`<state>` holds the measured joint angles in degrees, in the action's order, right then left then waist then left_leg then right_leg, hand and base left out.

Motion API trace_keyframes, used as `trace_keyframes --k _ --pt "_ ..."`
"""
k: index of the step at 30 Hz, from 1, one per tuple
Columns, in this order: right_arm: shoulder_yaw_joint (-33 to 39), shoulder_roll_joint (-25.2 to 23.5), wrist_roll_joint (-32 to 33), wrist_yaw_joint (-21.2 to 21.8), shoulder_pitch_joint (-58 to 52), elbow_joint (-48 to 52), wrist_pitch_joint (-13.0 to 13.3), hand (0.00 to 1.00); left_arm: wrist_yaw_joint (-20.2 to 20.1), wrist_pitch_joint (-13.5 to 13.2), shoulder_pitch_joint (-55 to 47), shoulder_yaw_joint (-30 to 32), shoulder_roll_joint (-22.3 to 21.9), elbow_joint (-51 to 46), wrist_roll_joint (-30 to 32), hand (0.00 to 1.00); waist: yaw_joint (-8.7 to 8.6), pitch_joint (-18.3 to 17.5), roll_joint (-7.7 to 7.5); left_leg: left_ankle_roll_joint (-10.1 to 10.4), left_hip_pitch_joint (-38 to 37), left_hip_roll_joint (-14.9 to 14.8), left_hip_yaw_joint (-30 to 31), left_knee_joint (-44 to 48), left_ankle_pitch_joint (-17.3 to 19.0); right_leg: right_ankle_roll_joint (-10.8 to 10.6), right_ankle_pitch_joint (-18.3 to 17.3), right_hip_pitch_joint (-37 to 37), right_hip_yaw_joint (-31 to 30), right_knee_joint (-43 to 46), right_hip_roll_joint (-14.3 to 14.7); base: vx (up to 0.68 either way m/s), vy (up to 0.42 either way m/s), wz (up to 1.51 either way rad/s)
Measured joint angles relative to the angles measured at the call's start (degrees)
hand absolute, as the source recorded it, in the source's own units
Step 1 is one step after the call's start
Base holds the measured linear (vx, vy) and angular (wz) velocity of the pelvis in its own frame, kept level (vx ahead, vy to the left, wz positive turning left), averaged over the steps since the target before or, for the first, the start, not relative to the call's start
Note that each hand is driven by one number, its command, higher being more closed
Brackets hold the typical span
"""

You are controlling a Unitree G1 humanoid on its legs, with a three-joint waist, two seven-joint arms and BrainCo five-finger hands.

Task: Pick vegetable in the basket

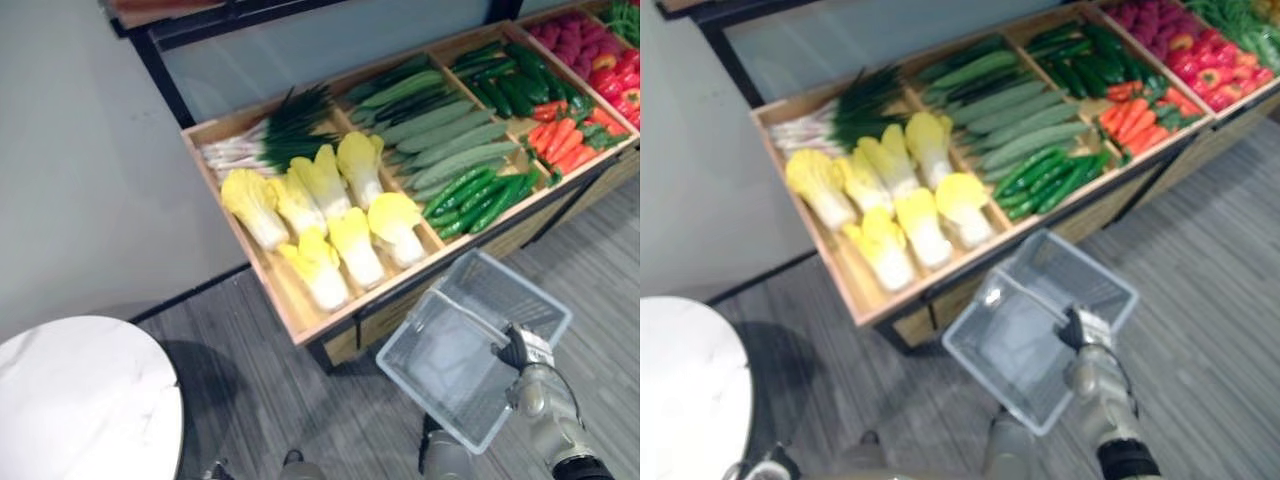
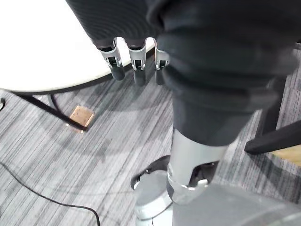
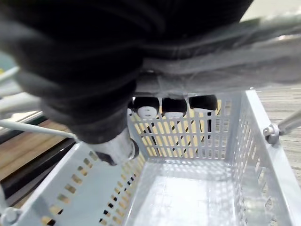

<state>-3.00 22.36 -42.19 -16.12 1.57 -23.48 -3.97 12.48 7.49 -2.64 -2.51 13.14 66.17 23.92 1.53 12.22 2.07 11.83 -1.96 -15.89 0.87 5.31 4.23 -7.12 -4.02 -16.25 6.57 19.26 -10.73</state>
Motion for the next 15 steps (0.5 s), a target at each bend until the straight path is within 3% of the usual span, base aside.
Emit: trace_keyframes --k 4,6,7,8,9,10,12,14,15 --pt "-0.1 1.1 0.1 0.0 -0.2 0.0 0.1 1.0 0.3 0.1 0.0 1.3 -0.5 -0.2 -0.1 0.0 -0.59 -0.5 0.56 0.0 5.1 -1.2 3.5 6.2 -8.4 2.9 -2.4 3.0 5.3 -0.3 0.6 0.11 -0.325 0.52" --pt "0.1 1.6 0.4 0.0 -0.9 0.0 0.2 1.0 0.5 0.2 -0.1 1.3 -0.9 -0.2 -0.1 0.0 -1.26 -0.4 0.59 -1.1 7.3 -1.1 3.5 10.0 -10.9 3.2 -2.5 5.3 7.2 -1.4 0.5 0.06 -0.202 0.6" --pt "1.0 1.7 1.0 -0.1 -2.4 0.0 0.3 1.0 0.7 0.2 -0.3 1.2 -1.3 -0.3 -0.2 0.0 -1.63 -0.5 0.71 -1.8 8.8 -1.2 2.5 12.8 -14.7 3.6 -2.3 8.3 8.8 -3.5 0.5 0.06 -0.182 0.57" --pt "1.5 1.9 1.6 -0.1 -3.0 0.0 0.3 1.0 0.8 0.1 -0.4 1.2 -1.7 -0.4 -0.4 0.0 -1.63 -0.5 0.62 -1.9 9.1 -1.1 2.1 13.5 -15.7 3.6 -2.3 9.4 9.0 -4.4 0.6 0.07 -0.196 0.43" --pt "2.7 2.2 1.9 -0.2 -4.1 0.0 0.4 1.0 0.8 0.1 -1.1 1.1 -2.5 -0.6 -0.8 0.0 -1.39 -0.5 0.37 -1.0 9.8 -0.3 1.1 14.0 -13.8 3.7 -2.0 10.7 9.1 -6.2 0.4 0.06 -0.125 0.11" --pt "4.1 2.3 2.3 -0.6 -4.8 0.0 0.3 1.0 0.8 0.1 -1.8 1.1 -3.3 -0.6 -1.3 0.0 -1.7 -0.9 0.93 -1.2 9.8 1.9 0.9 12.8 -10.1 3.9 -1.4 11.1 9.1 -7.4 0.0 0.04 -0.082 0.0" --pt "7.2 2.3 2.3 -1.5 -6.1 -0.1 0.2 1.0 1.1 0.1 -2.4 1.4 -3.6 -0.7 -1.3 0.0 -2.16 -1.4 1.89 -1.4 9.6 5.0 -0.8 7.6 -7.1 3.7 -0.6 10.9 8.9 -8.7 -0.1 0.06 0.044 -0.02" --pt "10.5 2.1 2.3 -2.2 -6.9 -1.2 0.1 1.0 2.3 0.4 -2.2 3.0 -3.8 -1.2 -1.3 0.0 -3.04 -1.6 2.43 -2.1 8.7 6.7 -1.8 0.4 -8.0 3.1 -0.3 10.6 8.7 -8.8 0.2 0.08 0.114 -0.1" --pt "12.5 2.1 2.5 -2.6 -7.0 -2.3 -0.3 1.0 3.1 0.8 -2.0 2.9 -4.7 -1.6 -1.4 0.0 -3.01 -1.9 3.48 -2.9 7.6 6.4 -2.7 -2.2 -9.1 2.6 0.0 10.6 8.2 -9.2 1.3 0.08 0.128 -0.24"
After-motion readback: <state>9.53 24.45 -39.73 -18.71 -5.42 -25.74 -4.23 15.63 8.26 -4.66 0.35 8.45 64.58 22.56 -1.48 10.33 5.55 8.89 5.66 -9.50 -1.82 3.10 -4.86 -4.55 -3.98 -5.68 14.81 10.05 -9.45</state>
